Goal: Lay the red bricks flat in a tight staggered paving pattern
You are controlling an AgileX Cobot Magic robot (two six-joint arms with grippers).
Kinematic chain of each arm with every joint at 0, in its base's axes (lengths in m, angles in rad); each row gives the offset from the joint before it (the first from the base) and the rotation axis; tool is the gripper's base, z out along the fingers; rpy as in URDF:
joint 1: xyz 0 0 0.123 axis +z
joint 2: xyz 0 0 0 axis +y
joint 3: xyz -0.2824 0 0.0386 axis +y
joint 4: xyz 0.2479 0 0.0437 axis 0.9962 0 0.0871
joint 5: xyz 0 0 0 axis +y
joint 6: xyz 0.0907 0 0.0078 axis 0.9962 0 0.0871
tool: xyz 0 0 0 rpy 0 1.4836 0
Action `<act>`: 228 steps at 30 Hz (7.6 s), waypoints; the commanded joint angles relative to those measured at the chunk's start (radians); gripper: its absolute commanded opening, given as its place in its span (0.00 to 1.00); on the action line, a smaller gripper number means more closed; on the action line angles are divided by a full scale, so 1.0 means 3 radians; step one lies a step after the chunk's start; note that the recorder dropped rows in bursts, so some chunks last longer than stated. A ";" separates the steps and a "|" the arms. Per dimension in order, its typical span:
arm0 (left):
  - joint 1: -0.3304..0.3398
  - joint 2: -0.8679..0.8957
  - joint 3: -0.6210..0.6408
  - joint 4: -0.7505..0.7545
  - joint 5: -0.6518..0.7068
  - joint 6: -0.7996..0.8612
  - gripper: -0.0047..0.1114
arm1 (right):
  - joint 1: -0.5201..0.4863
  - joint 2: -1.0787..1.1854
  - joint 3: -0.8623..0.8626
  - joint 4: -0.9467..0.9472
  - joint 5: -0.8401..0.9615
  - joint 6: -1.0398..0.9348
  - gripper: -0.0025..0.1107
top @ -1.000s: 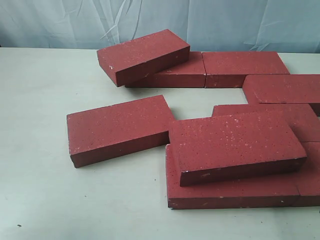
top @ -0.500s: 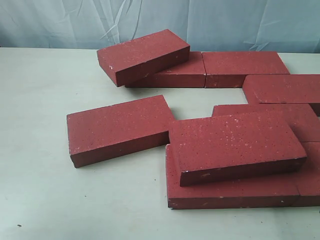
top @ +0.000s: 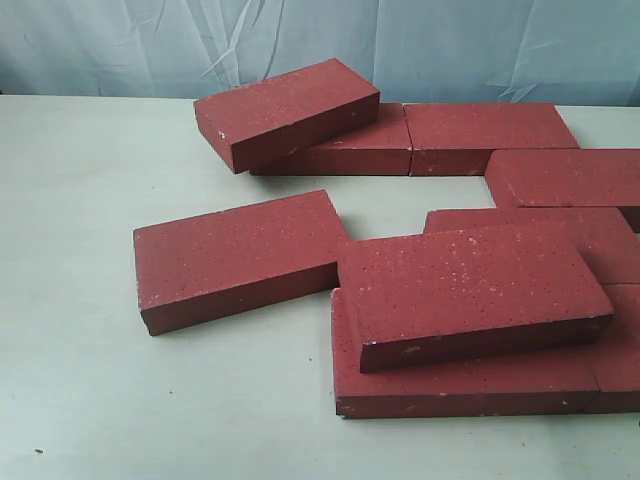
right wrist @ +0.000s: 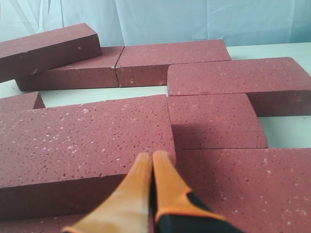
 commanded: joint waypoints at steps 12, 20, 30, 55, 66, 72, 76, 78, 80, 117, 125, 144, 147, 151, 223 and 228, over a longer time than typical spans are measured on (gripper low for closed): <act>-0.0001 -0.0015 0.0016 0.0037 -0.0151 -0.0110 0.04 | -0.0018 -0.0016 0.0005 -0.0010 -0.0039 0.0002 0.02; -0.0001 -0.0015 0.0016 0.0031 -0.0166 -0.0209 0.04 | -0.0018 -0.0016 0.0005 -0.0010 -0.0039 0.0002 0.02; -0.0001 -0.0015 0.0016 0.0018 -0.0358 -0.0218 0.04 | -0.0018 -0.0016 0.0005 -0.0010 -0.0039 0.0002 0.02; -0.0001 0.0414 -0.0762 0.0049 0.0551 -0.0263 0.04 | -0.0018 -0.0016 0.0005 0.0012 -0.0052 0.0002 0.02; -0.0001 0.0535 -0.1059 -0.0019 0.1195 -0.0263 0.04 | -0.0018 -0.0016 0.0005 -0.0004 -0.0030 0.0002 0.02; -0.0001 0.0978 -0.1516 -0.0019 0.1740 -0.0263 0.04 | -0.0018 -0.0016 0.0005 -0.0013 -0.0030 0.0002 0.02; -0.0001 0.1585 -0.1928 -0.0160 0.2461 -0.0263 0.04 | -0.0018 -0.0016 0.0005 -0.0013 -0.0030 0.0002 0.02; -0.0001 0.1934 -0.2075 -0.0203 0.2780 -0.0263 0.04 | -0.0018 -0.0016 0.0005 0.0001 -0.0030 0.0002 0.02; -0.0001 0.2384 -0.2249 -0.0286 0.3131 -0.0223 0.04 | -0.0018 -0.0016 0.0005 0.0001 -0.0030 0.0002 0.02; -0.1769 0.5401 -0.3343 -0.1016 0.3066 0.0105 0.04 | -0.0018 -0.0016 0.0005 0.0000 -0.0044 0.0002 0.02; -0.1942 0.5743 -0.3346 -0.1086 0.2982 0.0105 0.04 | -0.0018 -0.0016 0.0005 0.0000 -0.0044 0.0002 0.02; -0.1956 0.6085 -0.3346 -0.0853 0.2539 0.0112 0.04 | -0.0018 -0.0016 0.0005 0.0000 -0.0050 0.0002 0.02; -0.1956 0.6085 -0.3346 -0.0801 0.2407 0.0112 0.04 | -0.0018 -0.0016 0.0005 0.0000 -0.0050 0.0002 0.02; -0.1956 0.6085 -0.3346 -0.0759 0.2218 0.0112 0.04 | -0.0018 -0.0016 0.0005 0.0000 -0.0050 0.0002 0.02; -0.1847 0.6255 -0.3397 -0.0365 0.1834 0.0105 0.04 | -0.0018 -0.0016 0.0005 0.0000 -0.0048 0.0002 0.02; -0.1847 0.6342 -0.3397 -0.0190 0.1609 0.0105 0.04 | -0.0018 -0.0016 0.0005 0.0000 -0.0048 0.0002 0.02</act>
